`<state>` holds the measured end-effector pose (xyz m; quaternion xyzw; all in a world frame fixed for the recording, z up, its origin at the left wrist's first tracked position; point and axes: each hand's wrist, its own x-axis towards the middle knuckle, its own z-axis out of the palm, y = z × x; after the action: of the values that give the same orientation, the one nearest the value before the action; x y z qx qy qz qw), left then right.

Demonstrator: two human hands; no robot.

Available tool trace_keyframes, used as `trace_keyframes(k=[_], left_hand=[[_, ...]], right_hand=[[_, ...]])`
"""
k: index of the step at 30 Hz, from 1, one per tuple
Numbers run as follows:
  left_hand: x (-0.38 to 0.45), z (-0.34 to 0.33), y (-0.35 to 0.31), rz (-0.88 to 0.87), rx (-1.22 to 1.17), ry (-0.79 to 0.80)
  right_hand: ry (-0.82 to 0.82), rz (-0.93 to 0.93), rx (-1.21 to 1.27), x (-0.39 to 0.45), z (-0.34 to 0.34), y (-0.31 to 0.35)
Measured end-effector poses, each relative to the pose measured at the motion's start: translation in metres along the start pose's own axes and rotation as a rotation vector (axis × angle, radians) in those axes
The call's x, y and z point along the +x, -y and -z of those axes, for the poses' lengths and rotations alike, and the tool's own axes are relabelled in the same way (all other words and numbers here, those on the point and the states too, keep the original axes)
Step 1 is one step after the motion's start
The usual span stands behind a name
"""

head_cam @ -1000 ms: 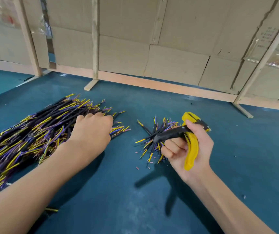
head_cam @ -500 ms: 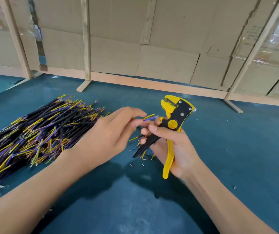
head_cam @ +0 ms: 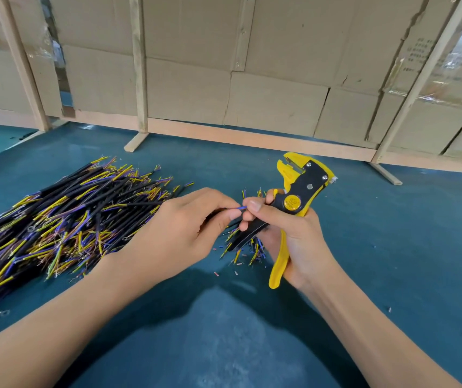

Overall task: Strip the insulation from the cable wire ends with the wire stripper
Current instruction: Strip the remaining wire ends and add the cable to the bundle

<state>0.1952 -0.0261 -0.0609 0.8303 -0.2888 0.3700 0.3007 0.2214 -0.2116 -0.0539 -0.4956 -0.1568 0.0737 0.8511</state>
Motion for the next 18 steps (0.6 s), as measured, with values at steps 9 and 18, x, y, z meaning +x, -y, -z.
trace_keyframes(k=[9,18], left_hand=[[0.002,-0.004,-0.001,0.336,-0.23,-0.001],[0.003,-0.003,-0.002,0.268,0.032,0.078]], right_hand=[[-0.025,0.055,-0.037,0.003,0.002,-0.005],[-0.146,0.133,-0.379,-0.001,0.001,-0.011]])
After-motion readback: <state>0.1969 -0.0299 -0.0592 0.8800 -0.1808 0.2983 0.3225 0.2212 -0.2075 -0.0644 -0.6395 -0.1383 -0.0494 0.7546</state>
